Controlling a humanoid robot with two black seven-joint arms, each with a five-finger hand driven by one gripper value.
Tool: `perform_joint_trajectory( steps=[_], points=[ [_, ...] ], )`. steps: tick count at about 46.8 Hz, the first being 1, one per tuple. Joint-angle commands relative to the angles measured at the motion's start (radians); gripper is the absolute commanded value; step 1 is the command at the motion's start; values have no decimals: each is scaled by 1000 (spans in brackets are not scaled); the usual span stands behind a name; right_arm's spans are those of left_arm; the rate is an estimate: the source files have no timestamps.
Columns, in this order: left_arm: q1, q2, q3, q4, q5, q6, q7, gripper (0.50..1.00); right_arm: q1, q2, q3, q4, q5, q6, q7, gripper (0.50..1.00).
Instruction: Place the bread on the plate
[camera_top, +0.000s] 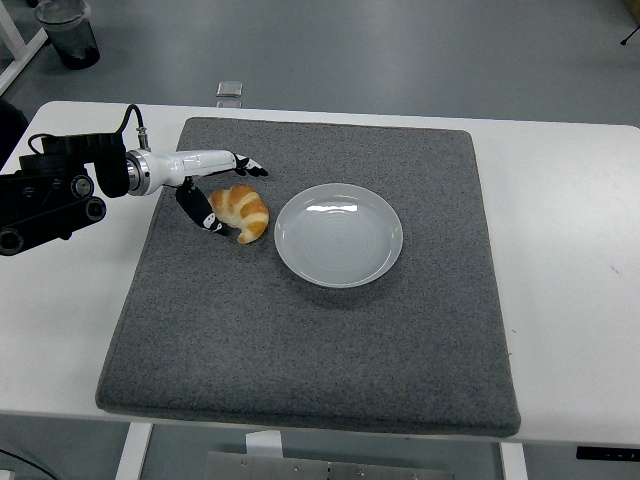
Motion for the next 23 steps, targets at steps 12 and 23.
perform_joint_trajectory(
  steps=[12, 23],
  points=[
    [3, -49, 9, 24, 38, 39, 1, 966, 1, 0, 0, 0, 0, 0, 0, 932],
    [3, -66, 23, 37, 51, 52, -1, 943, 1, 0, 0, 0, 0, 0, 0, 932]
  ],
)
